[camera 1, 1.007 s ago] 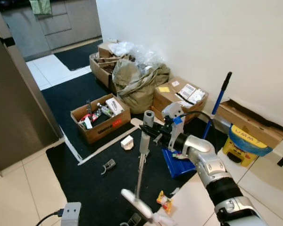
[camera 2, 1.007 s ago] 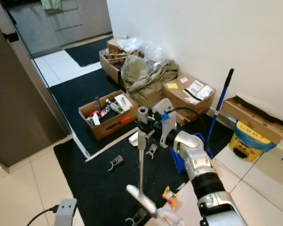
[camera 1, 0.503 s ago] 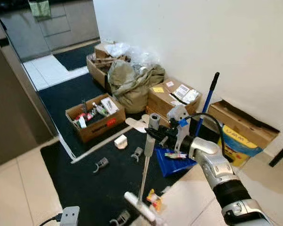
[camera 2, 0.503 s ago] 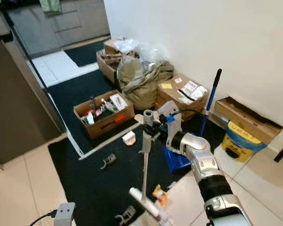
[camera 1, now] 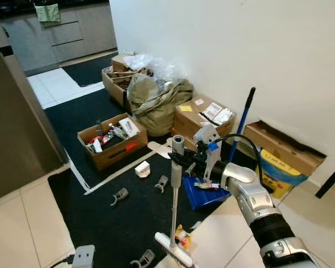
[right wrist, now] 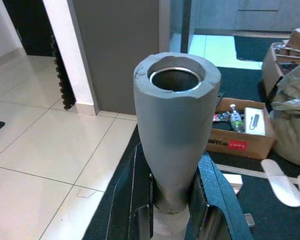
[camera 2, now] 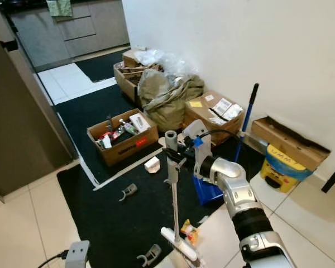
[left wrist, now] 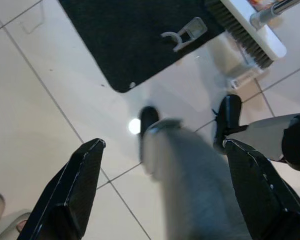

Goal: Sweep floor

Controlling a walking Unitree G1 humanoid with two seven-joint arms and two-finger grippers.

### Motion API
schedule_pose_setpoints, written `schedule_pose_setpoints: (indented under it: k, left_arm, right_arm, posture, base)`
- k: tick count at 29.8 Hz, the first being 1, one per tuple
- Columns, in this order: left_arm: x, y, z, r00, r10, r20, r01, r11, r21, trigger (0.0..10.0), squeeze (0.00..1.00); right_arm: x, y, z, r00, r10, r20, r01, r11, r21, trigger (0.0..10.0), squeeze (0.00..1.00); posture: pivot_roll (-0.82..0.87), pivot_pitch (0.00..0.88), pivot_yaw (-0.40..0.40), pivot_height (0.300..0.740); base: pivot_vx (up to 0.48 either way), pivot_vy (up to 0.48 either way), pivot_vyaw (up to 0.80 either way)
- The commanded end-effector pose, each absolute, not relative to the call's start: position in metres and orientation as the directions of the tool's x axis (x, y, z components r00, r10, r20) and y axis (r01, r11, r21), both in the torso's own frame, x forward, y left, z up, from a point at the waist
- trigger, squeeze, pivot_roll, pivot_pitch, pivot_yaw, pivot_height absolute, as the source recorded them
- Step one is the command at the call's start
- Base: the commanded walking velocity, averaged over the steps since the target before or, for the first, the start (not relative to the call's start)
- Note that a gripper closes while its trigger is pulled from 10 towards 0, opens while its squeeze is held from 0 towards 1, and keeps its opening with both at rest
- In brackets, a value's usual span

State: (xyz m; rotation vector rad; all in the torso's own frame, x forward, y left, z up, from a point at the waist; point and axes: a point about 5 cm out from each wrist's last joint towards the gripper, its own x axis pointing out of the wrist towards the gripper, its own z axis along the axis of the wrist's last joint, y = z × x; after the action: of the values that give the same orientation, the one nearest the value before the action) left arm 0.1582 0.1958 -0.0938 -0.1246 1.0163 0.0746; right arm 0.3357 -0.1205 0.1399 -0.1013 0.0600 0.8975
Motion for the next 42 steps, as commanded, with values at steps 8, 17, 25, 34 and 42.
schedule_pose_setpoints:
  k: [8,17,25,34,42]
  left_arm:
    - [0.167,0.2,-0.09,0.525,0.019,-0.851,-0.116,0.992,-0.05,10.0,0.0]
    - [0.186,0.186,-0.084,0.545,-0.002,-0.838,-0.085,0.995,-0.057,10.0,0.0]
    - [0.177,0.188,-0.088,0.534,-0.007,-0.845,-0.096,0.993,-0.068,10.0,0.0]
    - [0.176,0.188,-0.088,0.527,0.015,-0.85,-0.119,0.991,-0.056,10.0,0.0]
    - [0.175,0.188,-0.089,0.523,0.03,-0.852,-0.127,0.991,-0.043,10.0,0.0]
  right_arm:
    - [0.334,-0.109,0.148,0.589,0.805,-0.073,-0.808,0.584,-0.08,10.0,0.0]
    - [0.33,-0.108,0.143,0.547,0.831,-0.1,-0.837,0.54,-0.088,10.0,0.0]
    - [0.327,-0.115,0.144,0.482,0.866,-0.133,-0.876,0.475,-0.084,10.0,0.0]
    - [0.323,-0.111,0.14,0.443,0.881,-0.164,-0.896,0.434,-0.089,10.0,0.0]
    - [0.321,-0.109,0.141,0.417,0.894,-0.162,-0.909,0.409,-0.084,10.0,0.0]
  posture:
    - [-0.02,0.022,0.009,0.74]
    - [-0.02,0.026,0.008,0.74]
    - [-0.02,0.026,0.004,0.74]
    - [-0.02,0.026,0.001,0.74]
    - [-0.02,0.023,-0.002,0.74]
  base:
    - [0.0,0.0,0.0]
    - [0.0,0.0,0.0]
    - [0.0,-0.438,0.0]
    - [0.0,0.0,0.0]
    - [0.0,0.0,0.0]
